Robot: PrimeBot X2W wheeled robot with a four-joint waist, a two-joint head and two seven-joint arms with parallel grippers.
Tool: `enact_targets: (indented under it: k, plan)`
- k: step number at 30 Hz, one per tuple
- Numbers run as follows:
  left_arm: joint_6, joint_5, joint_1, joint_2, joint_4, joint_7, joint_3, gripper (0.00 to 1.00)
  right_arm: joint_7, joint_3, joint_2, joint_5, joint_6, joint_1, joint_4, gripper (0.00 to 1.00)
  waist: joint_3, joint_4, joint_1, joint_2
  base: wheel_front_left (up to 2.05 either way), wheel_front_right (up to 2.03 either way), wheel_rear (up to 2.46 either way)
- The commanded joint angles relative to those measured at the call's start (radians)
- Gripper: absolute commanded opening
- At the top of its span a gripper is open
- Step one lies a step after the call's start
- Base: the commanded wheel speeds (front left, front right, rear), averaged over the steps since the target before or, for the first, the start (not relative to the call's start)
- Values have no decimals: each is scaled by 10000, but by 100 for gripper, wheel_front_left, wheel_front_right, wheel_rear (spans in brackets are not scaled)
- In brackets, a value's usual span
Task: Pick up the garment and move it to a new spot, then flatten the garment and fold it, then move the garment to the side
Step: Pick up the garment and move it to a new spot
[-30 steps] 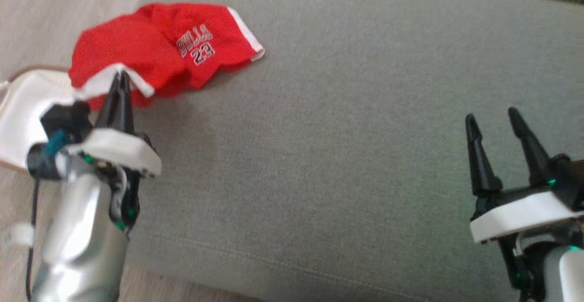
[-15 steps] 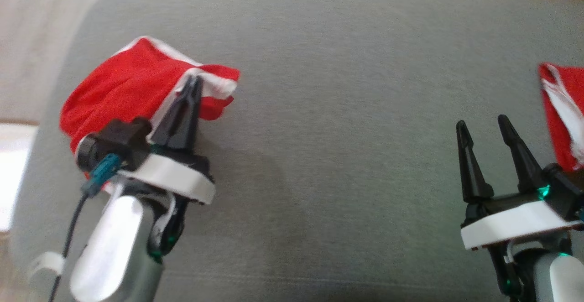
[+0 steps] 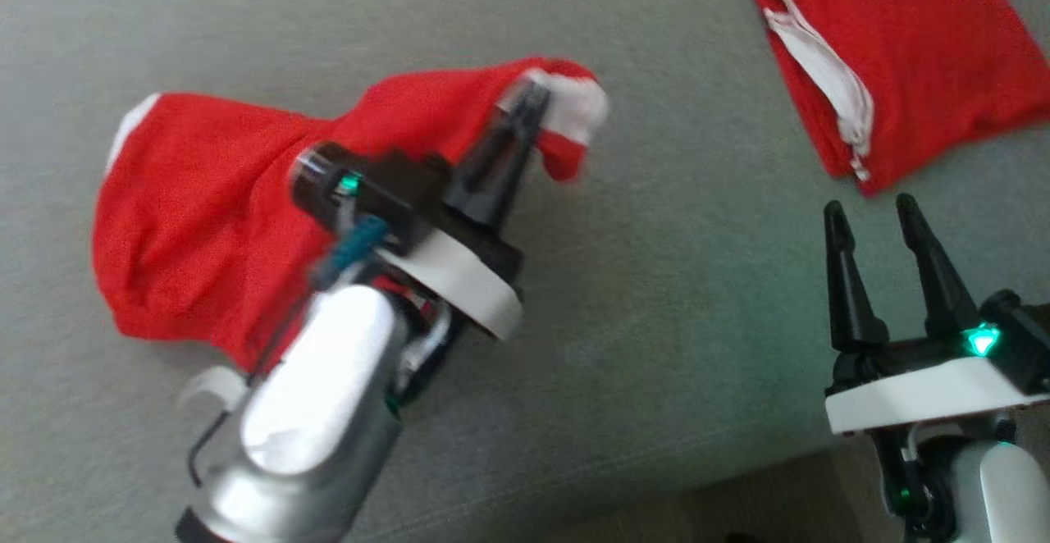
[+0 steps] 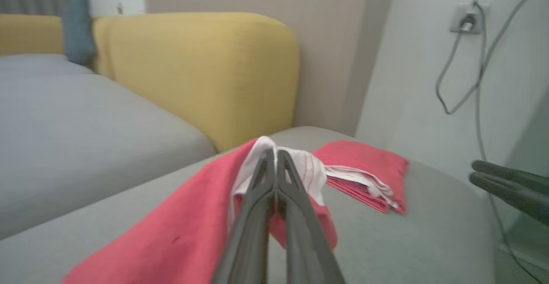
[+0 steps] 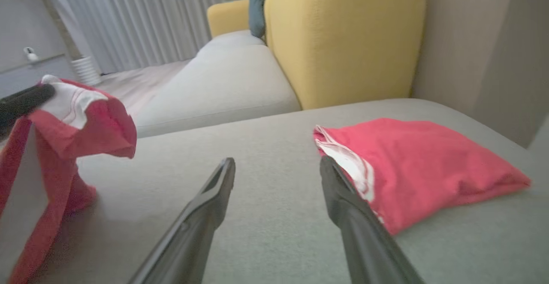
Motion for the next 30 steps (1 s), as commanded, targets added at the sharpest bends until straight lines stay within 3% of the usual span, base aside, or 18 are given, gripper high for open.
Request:
enact_targets:
  k: [1, 9, 11, 19, 24, 30]
  plan:
    - [-127, 41, -377, -37, -141, -13, -157, 0, -181, 159, -47, 78, 39, -332, -256, 100, 884, -949, 0, 0, 0, 0, 0]
    - [-252, 161, -210, -193, 1139, 222, -1321, 0, -496, 226, -46, 255, 39, -453, 66, 100, 1272, -1041, 0, 0, 0, 0, 0]
    - [-247, 245, -194, -210, 1473, 212, -1522, 100, -548, 287, -46, 258, 39, -536, 179, 100, 1277, -954, 0, 0, 0, 0, 0]
    - [-175, 527, 229, -34, 1203, -763, -2044, 100, -477, 127, -46, -39, 39, -575, 471, 100, 450, 77, 0, 0, 0, 0, 0]
    - [442, 393, 798, 309, 367, -1157, -1416, 100, -224, 8, -45, -278, 39, -472, 375, 100, -47, 789, 0, 0, 0, 0, 0]
    - [1312, -49, 1428, 611, -351, -1273, 35, 100, 113, -153, -45, -524, 39, -275, 123, 100, -494, 1500, 0, 0, 0, 0, 0]
